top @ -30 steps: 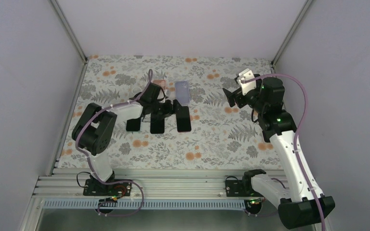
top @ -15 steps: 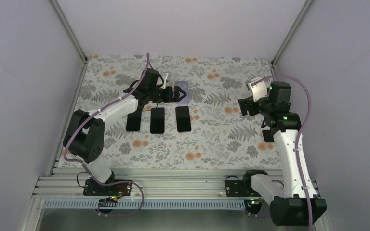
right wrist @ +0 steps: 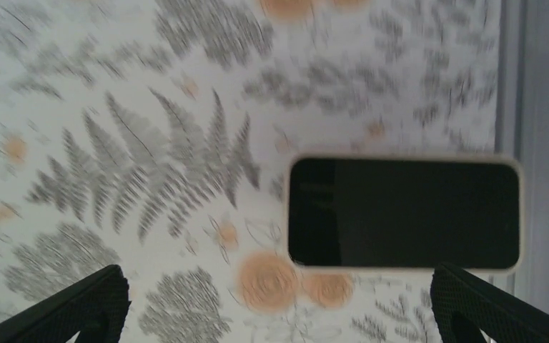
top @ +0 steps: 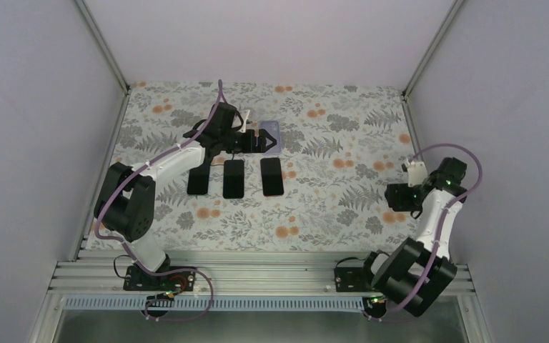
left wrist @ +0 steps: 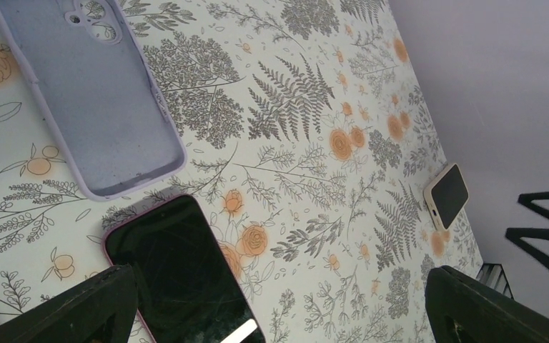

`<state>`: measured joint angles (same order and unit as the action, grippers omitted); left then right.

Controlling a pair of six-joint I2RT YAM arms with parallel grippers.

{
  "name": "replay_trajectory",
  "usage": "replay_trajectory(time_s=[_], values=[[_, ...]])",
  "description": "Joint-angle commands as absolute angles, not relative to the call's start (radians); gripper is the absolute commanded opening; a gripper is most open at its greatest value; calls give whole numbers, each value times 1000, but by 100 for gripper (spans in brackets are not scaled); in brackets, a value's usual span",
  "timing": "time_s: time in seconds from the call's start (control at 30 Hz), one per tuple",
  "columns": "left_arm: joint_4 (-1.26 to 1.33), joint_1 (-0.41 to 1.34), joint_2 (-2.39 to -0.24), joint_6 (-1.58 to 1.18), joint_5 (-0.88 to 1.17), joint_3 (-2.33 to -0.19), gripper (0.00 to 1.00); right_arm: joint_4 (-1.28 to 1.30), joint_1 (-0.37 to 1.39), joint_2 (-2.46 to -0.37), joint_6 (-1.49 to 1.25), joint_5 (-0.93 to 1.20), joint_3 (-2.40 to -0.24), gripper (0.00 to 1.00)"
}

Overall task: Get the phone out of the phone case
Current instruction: Move the phone to the center of the board.

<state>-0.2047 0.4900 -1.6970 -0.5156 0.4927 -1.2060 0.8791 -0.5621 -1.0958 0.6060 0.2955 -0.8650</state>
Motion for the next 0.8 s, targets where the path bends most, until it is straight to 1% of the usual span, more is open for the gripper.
replay_trajectory(time_s=[0.0, 0.2, 0.33, 0.37, 0.5, 0.6, 0.63, 0.77], values=[[-190, 486, -1692, -519, 508, -1206, 100, 862, -699, -1153, 769, 305, -792, 99], [-188, 487, -1694, -526, 513, -1209, 100, 721, -826, -1227, 933, 204, -711, 99], [-186, 488, -1694, -528, 513, -1209, 100, 633, -869, -1275, 1022, 143, -681, 93], [-185, 488, -1695, -528, 514, -1210, 100, 618, -873, -1287, 1038, 132, -676, 87], [-186, 488, -1697, -528, 516, -1211, 100, 540, -879, -1333, 1066, 89, -667, 60], [-186, 487, -1696, -528, 516, -1213, 100, 491, -879, -1374, 1067, 58, -663, 43], [-187, 486, -1697, -528, 516, -1213, 100, 466, -879, -1385, 1069, 43, -658, 39], [-190, 486, -1701, -529, 517, -1218, 100, 389, -879, -1428, 1071, 4, -640, 29]])
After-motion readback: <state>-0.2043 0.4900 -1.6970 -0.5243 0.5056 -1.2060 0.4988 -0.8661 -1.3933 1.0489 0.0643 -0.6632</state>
